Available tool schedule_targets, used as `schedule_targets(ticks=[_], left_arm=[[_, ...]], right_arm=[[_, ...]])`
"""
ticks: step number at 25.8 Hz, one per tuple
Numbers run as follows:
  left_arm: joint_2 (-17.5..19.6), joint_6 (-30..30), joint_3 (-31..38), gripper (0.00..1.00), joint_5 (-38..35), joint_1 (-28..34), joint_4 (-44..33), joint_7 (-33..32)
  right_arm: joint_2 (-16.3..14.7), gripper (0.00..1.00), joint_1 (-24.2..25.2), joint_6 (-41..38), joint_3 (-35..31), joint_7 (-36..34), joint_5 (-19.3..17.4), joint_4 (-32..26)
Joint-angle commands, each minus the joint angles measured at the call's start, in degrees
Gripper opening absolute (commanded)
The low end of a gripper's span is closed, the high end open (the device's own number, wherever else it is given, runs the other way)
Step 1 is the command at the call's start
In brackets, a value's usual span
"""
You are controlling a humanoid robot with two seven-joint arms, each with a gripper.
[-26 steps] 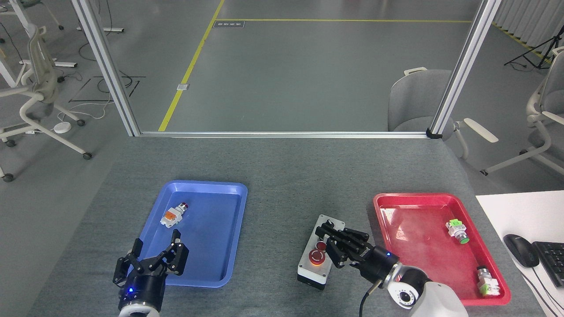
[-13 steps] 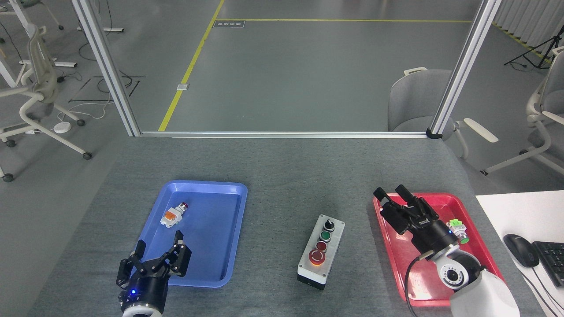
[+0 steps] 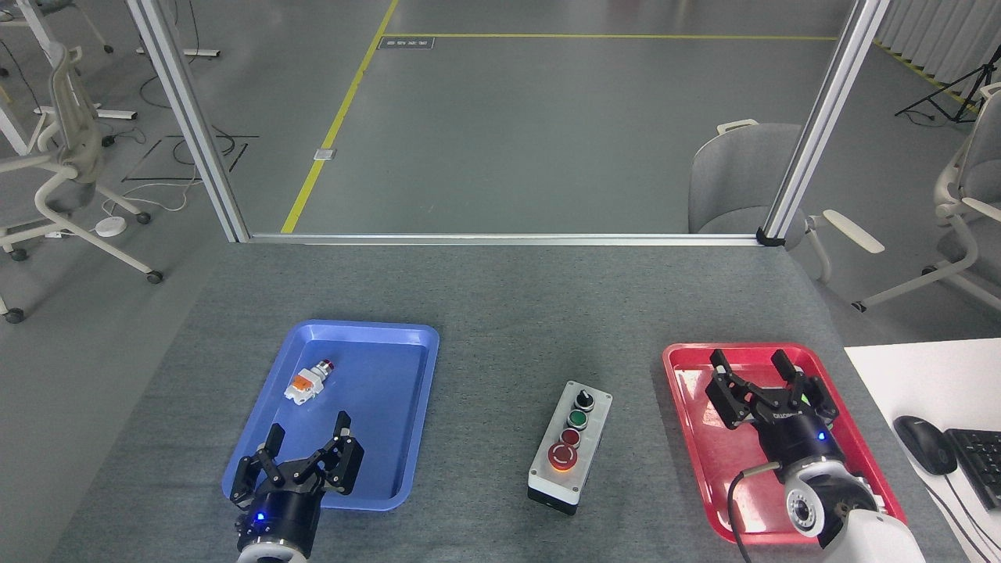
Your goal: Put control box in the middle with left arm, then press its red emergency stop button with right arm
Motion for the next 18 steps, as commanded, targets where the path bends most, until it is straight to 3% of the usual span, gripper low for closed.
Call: schedule_targets(ticks=[1,5,9,12,15,18], left_arm=[[0.31,0.02,-0.09,0.99,0.01,0.05,0.06,0.10],[0.31,-0.15,-0.09,0.99,0.09,0.13,0.06,0.28],[0.22,-0.15,0.09,0.99,0.71,0.13,0.06,0.36],[0.22,-0.15,0.09,0.99,0.71,0.13,0.06,0.36],[0.22,-0.15,0.09,0.99,0.71,0.13,0.06,0.36],[0.22,-0.15,0.09,0.99,0.71,0.13,0.06,0.36]], right_arm=[[0.45,0.99,4.49,-0.05,-2.67,-2.60,0.94,-4.20],[1.42,0.99,8.09,-0.58,-2.94,-10.51,1.29,-7.18],[3.35,0.99,9.59,0.38,-2.94,-10.51,1.64,-10.26],[5.55,0.99,9.59,1.00,-2.85,-7.52,2.08,-12.28],[7.22,0.99,9.76,2.41,-2.94,1.44,3.31,-14.13],[8.19,0.99,10.29,3.99,-2.94,1.71,3.40,-14.74]])
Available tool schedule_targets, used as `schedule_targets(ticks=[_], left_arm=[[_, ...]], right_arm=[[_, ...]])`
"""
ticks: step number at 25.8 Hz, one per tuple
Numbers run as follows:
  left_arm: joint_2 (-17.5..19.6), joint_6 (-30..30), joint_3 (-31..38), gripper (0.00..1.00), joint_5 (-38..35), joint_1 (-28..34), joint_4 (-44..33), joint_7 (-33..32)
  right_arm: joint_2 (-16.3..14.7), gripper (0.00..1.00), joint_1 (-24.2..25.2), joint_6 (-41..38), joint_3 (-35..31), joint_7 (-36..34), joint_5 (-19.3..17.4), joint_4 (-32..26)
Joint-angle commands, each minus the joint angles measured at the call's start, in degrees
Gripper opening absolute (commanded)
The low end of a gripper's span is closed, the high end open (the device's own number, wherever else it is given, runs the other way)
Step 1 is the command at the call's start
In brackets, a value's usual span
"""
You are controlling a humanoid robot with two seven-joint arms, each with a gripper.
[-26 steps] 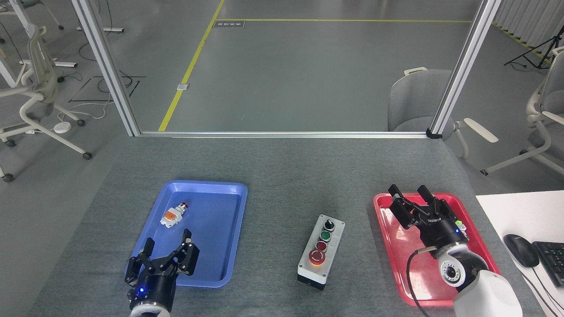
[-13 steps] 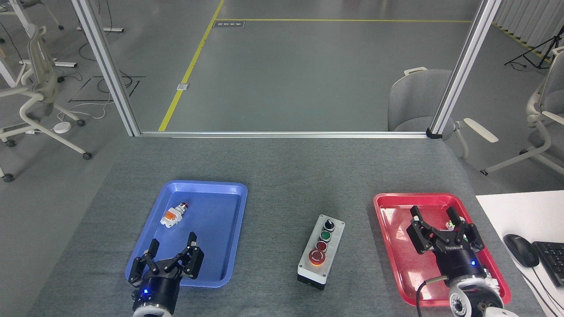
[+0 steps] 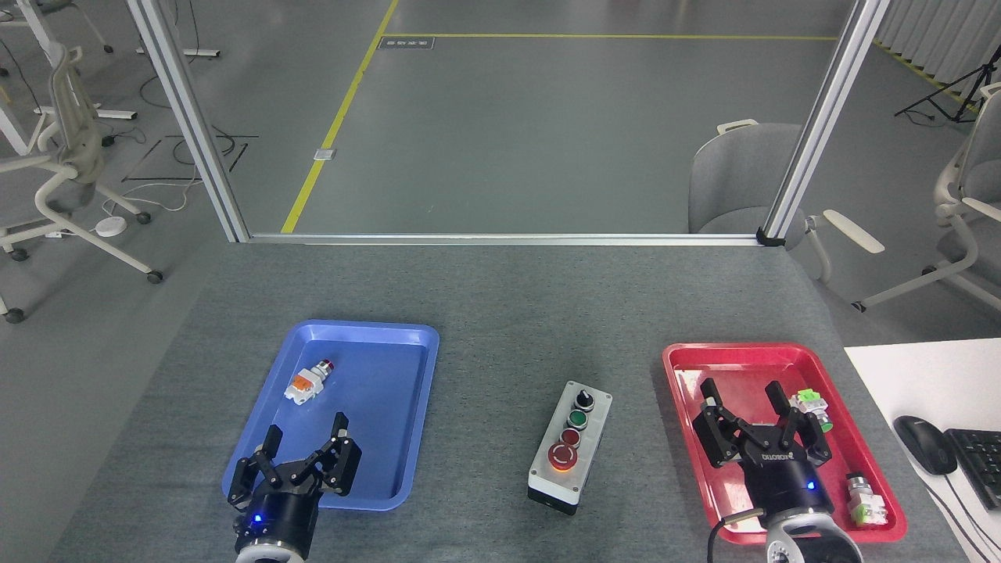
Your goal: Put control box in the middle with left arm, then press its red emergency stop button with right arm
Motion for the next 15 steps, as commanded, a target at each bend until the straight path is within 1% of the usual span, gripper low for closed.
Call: schedule_targets(ticks=[1,4,6,8,15], left_arm=[[0.00,0.00,0.00,0.99,0.01,-0.02,0.00,0.00],[0.00,0.00,0.00,0.99,0.01,-0.02,0.00,0.00],[0.00,0.00,0.00,0.99,0.01,-0.02,0.00,0.00],[0.00,0.00,0.00,0.99,0.01,-0.02,0.00,0.00],[0.00,0.00,0.00,0.99,0.01,-0.02,0.00,0.00]], right_arm=[[1.41,0.99,0.62,1.43,-0.18,0.77,0.31,-0.91],[1.76,0.99,1.14,1.79,-2.64,-3.10,0.05,-0.91],[2.82,0.99,1.58,1.61,-3.43,-4.95,-0.04,-0.91],[3.26,0.99,1.67,1.79,-3.43,-5.39,0.05,-0.91],[3.26,0.99,1.58,1.96,-3.61,-5.39,0.31,-0.47]])
